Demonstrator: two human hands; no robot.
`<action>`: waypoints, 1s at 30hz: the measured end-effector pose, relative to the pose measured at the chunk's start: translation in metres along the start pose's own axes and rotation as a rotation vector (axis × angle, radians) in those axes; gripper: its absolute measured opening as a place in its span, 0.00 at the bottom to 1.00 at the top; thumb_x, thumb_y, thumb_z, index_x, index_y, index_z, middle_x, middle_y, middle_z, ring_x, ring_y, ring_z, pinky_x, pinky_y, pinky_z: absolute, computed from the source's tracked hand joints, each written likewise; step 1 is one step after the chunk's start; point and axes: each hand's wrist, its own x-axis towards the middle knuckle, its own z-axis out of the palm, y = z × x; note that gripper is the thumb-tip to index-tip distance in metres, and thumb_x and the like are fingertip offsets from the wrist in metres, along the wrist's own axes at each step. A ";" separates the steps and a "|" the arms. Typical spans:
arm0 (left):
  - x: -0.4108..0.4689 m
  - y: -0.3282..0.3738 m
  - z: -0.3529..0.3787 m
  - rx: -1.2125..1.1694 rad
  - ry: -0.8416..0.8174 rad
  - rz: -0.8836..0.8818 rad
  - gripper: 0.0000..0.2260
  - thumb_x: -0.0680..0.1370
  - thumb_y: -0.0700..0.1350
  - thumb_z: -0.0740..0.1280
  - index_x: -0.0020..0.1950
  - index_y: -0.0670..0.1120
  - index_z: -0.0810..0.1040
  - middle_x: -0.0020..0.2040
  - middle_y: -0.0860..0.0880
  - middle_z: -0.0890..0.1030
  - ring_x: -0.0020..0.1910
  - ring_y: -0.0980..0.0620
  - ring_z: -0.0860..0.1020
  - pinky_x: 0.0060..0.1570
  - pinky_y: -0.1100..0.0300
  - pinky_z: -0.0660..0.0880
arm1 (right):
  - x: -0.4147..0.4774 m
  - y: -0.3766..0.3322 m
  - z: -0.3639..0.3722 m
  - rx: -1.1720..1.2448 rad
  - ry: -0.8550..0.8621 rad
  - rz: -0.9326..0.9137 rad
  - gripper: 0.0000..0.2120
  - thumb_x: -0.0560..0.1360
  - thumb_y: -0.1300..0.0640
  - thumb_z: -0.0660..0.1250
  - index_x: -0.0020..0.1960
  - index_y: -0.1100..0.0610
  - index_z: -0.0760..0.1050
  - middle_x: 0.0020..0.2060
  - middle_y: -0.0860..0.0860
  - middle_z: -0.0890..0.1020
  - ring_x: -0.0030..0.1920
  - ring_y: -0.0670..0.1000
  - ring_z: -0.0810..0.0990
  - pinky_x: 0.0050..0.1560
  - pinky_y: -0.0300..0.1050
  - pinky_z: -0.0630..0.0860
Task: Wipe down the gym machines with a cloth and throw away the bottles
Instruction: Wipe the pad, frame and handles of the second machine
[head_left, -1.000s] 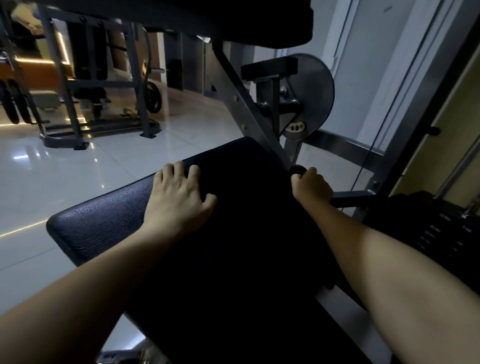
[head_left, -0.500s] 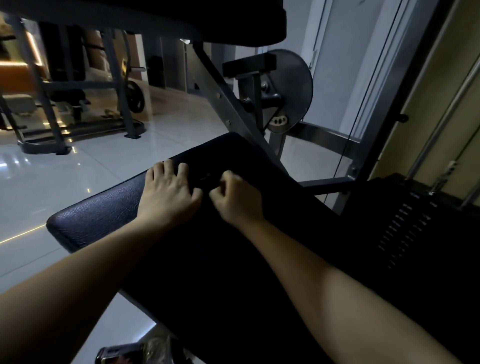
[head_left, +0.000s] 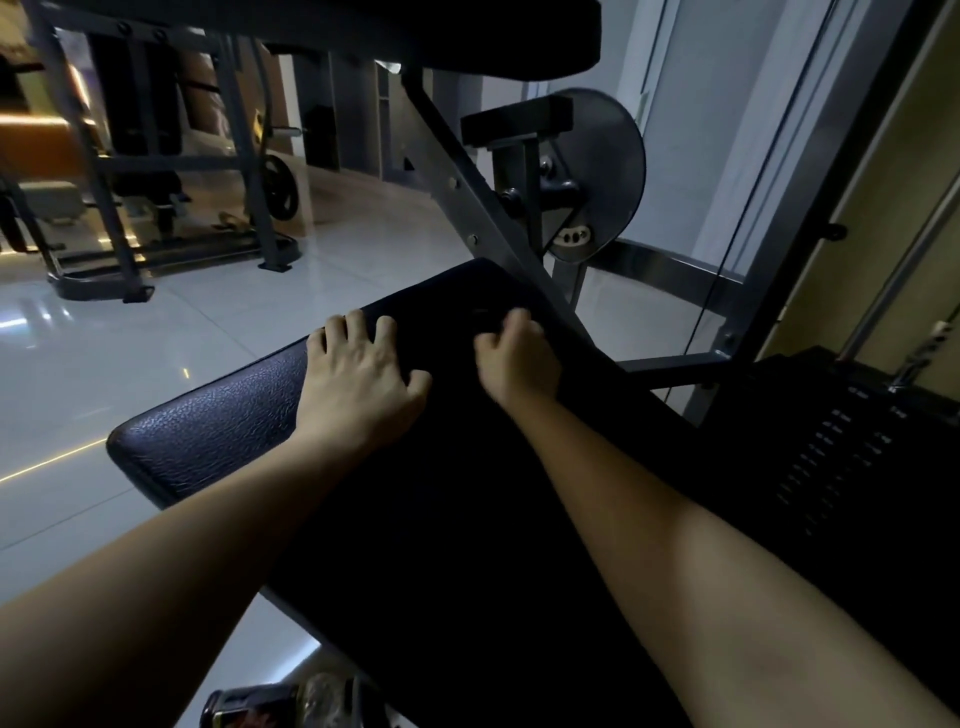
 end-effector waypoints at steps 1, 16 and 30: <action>0.000 0.000 -0.001 -0.002 -0.003 -0.008 0.23 0.74 0.60 0.55 0.59 0.45 0.71 0.56 0.38 0.72 0.57 0.38 0.70 0.61 0.42 0.68 | -0.013 -0.011 0.003 0.015 -0.037 -0.149 0.13 0.79 0.51 0.63 0.58 0.58 0.71 0.55 0.57 0.78 0.50 0.58 0.79 0.42 0.45 0.68; 0.000 -0.001 0.003 -0.023 0.028 0.006 0.22 0.75 0.60 0.57 0.58 0.45 0.70 0.56 0.38 0.72 0.57 0.38 0.69 0.60 0.42 0.68 | 0.017 0.074 -0.037 -0.119 0.052 0.416 0.24 0.81 0.51 0.58 0.74 0.59 0.61 0.68 0.62 0.71 0.63 0.63 0.76 0.58 0.57 0.74; -0.001 -0.007 0.000 -0.073 0.016 0.011 0.19 0.76 0.58 0.59 0.58 0.45 0.70 0.57 0.38 0.72 0.58 0.37 0.69 0.61 0.42 0.67 | -0.025 0.128 -0.072 -0.193 0.034 0.315 0.23 0.80 0.48 0.60 0.70 0.59 0.66 0.64 0.60 0.76 0.61 0.62 0.77 0.55 0.54 0.73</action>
